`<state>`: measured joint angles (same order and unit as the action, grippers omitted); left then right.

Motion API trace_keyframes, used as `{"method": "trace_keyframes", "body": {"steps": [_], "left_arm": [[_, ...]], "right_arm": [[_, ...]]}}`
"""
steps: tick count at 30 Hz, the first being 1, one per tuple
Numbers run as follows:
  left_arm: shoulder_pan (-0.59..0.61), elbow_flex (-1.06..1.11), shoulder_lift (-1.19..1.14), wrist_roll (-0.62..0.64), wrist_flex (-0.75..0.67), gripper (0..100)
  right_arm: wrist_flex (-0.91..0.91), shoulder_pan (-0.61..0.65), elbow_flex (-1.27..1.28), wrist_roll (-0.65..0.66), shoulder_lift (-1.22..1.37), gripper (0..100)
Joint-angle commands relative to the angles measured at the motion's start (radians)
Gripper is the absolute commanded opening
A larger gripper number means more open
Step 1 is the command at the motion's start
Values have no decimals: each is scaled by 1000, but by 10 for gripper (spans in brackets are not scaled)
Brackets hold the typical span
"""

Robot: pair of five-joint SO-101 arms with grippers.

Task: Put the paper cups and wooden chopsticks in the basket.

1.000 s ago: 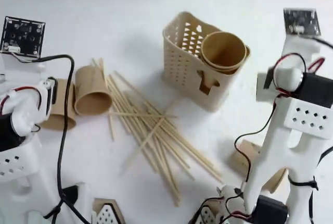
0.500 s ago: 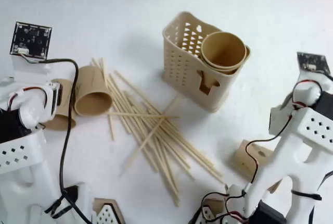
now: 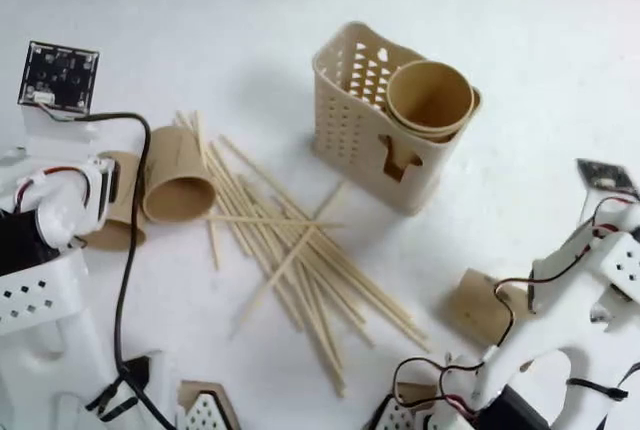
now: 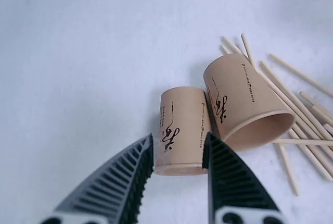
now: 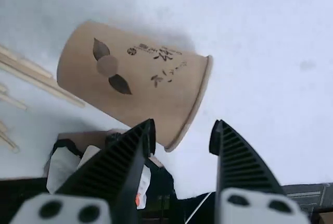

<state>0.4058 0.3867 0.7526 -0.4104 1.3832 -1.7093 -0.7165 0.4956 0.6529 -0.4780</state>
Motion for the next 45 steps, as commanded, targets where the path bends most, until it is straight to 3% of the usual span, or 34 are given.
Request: {"method": "trace_keyframes", "body": {"steps": [1,20,30,35,38,45], "left_arm": [[4,-6,21,-2,-15,165],[5,-6,21,-6,12,165],[7,-6,21,-8,12,164],[7,-12,22,-9,12,164],[7,-17,22,-9,14,165],[7,-115,15,-204,120,165]], "right_arm": [[-2,-10,84,68,-25,183],[41,122,144,75,-22,179],[104,168,212,83,-22,122],[102,185,184,87,-30,14],[84,173,140,150,-35,20],[7,162,14,238,-35,20]]}}
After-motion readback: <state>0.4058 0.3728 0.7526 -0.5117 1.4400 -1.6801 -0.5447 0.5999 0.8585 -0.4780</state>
